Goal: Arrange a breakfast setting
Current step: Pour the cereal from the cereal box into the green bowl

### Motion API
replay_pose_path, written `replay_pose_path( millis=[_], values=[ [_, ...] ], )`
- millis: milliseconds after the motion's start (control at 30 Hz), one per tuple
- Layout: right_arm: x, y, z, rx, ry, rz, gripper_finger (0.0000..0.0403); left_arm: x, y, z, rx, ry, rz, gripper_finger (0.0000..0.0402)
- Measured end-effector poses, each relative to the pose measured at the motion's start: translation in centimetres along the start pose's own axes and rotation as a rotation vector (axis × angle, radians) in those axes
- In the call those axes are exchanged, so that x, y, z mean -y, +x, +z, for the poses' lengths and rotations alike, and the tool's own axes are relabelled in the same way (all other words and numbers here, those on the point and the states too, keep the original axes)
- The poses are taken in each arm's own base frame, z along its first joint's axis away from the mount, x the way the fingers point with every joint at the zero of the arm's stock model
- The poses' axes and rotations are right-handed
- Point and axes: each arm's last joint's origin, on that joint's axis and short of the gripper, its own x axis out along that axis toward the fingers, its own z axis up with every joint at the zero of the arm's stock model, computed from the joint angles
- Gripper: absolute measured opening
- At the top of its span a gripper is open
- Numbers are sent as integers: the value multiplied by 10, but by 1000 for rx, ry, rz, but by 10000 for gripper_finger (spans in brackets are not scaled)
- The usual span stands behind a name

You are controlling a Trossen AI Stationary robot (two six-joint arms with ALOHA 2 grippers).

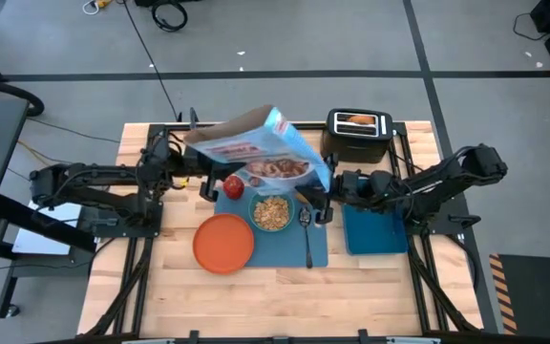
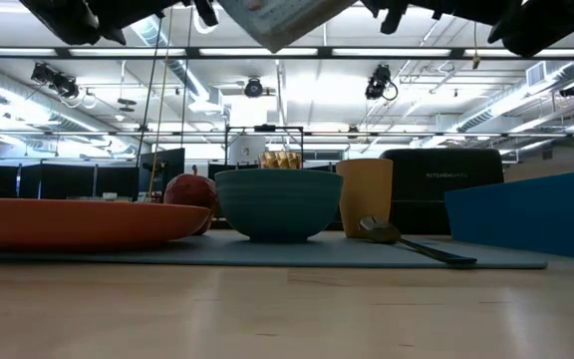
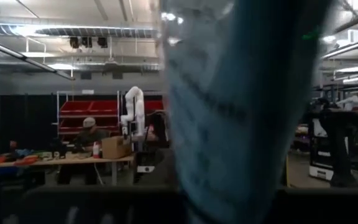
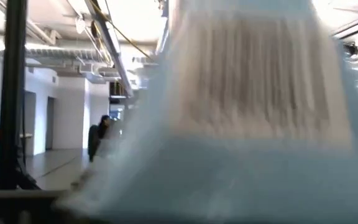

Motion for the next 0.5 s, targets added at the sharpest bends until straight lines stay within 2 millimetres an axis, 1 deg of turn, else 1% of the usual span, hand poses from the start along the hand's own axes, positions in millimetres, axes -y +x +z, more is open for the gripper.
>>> replay_pose_path(
  millis=[133,300,400,500],
  values=[
    [1,-2,3,-65,-24,-39,279,-2,-10,14,-15,26,22,11],
    [0,-11,11,-196,-89,-120,343,1,-33,41,-69,98,94,10],
    [0,-20,20,-270,-125,-177,369,5,-53,51,-163,154,227,10],
    [0,-28,28,-316,-142,-212,382,8,-75,55,-292,210,456,10]
  ],
)
